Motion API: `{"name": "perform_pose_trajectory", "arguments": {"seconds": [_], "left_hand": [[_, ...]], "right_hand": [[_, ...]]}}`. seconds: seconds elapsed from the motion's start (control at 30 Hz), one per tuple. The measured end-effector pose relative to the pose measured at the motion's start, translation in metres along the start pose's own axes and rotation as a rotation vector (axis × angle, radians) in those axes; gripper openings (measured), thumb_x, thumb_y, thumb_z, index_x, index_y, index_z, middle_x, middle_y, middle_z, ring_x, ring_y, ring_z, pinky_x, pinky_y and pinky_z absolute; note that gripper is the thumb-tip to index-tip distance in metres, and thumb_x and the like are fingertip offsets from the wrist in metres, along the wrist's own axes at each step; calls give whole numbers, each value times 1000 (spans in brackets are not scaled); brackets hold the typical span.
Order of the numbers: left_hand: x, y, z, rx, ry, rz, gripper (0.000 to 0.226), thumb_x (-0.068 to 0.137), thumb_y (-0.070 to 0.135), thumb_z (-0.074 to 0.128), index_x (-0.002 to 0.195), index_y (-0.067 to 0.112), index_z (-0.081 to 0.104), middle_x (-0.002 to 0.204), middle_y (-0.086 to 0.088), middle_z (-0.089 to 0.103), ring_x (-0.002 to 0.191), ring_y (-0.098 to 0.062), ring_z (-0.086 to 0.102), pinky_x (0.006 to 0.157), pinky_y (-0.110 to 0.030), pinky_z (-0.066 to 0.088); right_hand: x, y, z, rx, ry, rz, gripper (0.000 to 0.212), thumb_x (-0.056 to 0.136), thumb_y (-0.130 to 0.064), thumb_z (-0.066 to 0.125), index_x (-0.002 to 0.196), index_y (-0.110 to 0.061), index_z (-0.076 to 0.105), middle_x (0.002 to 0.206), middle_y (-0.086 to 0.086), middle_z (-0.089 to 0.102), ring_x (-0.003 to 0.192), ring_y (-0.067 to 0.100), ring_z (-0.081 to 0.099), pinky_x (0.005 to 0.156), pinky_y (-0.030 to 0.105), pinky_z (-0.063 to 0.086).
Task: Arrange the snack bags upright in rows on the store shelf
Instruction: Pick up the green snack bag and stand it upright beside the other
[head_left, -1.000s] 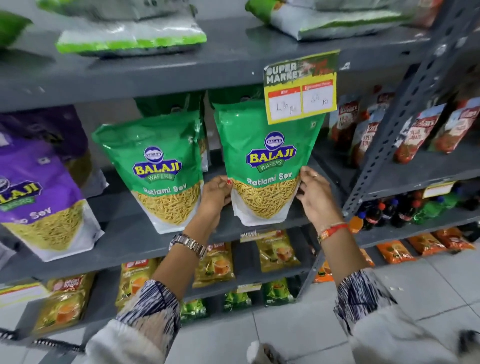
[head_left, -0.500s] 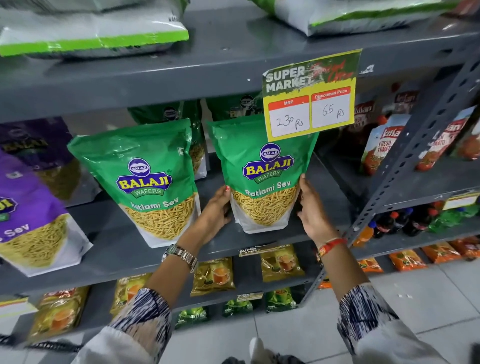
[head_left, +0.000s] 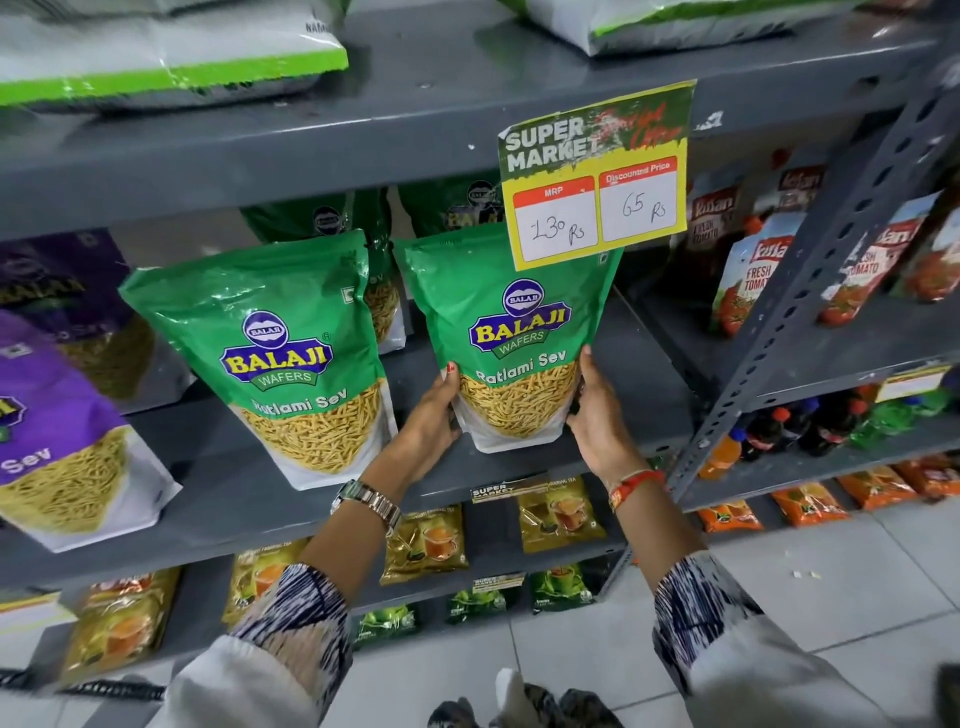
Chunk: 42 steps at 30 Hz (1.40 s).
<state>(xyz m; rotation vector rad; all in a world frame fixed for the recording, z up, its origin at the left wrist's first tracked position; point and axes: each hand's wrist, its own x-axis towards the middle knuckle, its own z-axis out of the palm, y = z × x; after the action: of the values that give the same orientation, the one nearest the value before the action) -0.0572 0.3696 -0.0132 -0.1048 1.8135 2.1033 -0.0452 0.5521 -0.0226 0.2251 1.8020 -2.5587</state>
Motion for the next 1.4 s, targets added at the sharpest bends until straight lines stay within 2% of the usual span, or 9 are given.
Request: {"name": "perform_pose_trajectory", "arguments": {"seconds": [0.23,0.33,0.4,0.53,0.7,0.8,0.93,1.27,1.4], "left_hand": [[-28,-22,-7,112,320,184,42,91,31,46,129,13,44,134,-12,53,121,-24,52,107,-44,40],[-70,-37,-19,-83,650,483,24,93,13,41,115,11,51,100,-14,64,82,-21,64,69,-27,54],[-91,-40,-38,-143,932,683,19,89,9,40,99,21,51,88,-13,57,70,-27,56,53,-23,48],[-99,-46,-97,-122,1152,715,15,84,16,44,96,24,45,93,3,48,84,-19,47,73,-39,43],[-86,-27,-155,-82,970,442,47,90,35,40,135,21,34,146,-7,36,134,-20,35,116,-47,25],[-84,-7,-159,-116,784,153,66,88,58,26,144,22,27,154,0,27,142,-19,25,118,-43,20],[-85,-5,-147,-145,625,69,59,90,56,27,134,20,43,143,-5,46,126,-25,47,102,-43,40],[-84,-19,-125,-65,554,194,46,92,43,37,130,16,37,138,-6,48,124,-26,48,102,-48,42],[-80,-19,-123,-40,534,199,50,92,42,37,134,13,34,140,-10,46,124,-28,48,103,-50,42]], "right_hand": [[-23,21,9,-35,439,-178,34,81,-44,48,108,-25,56,116,-5,57,107,8,54,97,36,44],[-47,35,23,-11,487,-368,25,82,-26,50,97,-8,58,102,4,62,95,19,59,85,40,49],[-61,48,39,-67,430,-414,16,83,-23,51,90,-12,60,98,2,66,91,19,61,80,41,51],[-76,69,86,-201,81,-315,7,85,-26,54,87,-28,60,95,-13,66,86,7,61,76,38,51],[-55,74,144,-289,-204,-15,47,88,-33,56,130,-22,39,141,13,45,127,21,46,99,32,39],[-43,70,166,-305,-244,74,78,85,-43,57,145,-15,14,153,11,25,140,24,27,113,37,27],[-35,77,176,-341,-214,54,105,64,-70,60,144,-17,20,151,9,33,138,24,32,115,46,28],[-40,74,150,-249,-202,-69,47,90,-24,55,130,-13,32,106,-18,51,100,-5,50,78,4,43],[-40,71,147,-248,-179,-88,41,89,-29,56,124,-23,36,118,-6,52,111,8,52,100,29,40]]}}
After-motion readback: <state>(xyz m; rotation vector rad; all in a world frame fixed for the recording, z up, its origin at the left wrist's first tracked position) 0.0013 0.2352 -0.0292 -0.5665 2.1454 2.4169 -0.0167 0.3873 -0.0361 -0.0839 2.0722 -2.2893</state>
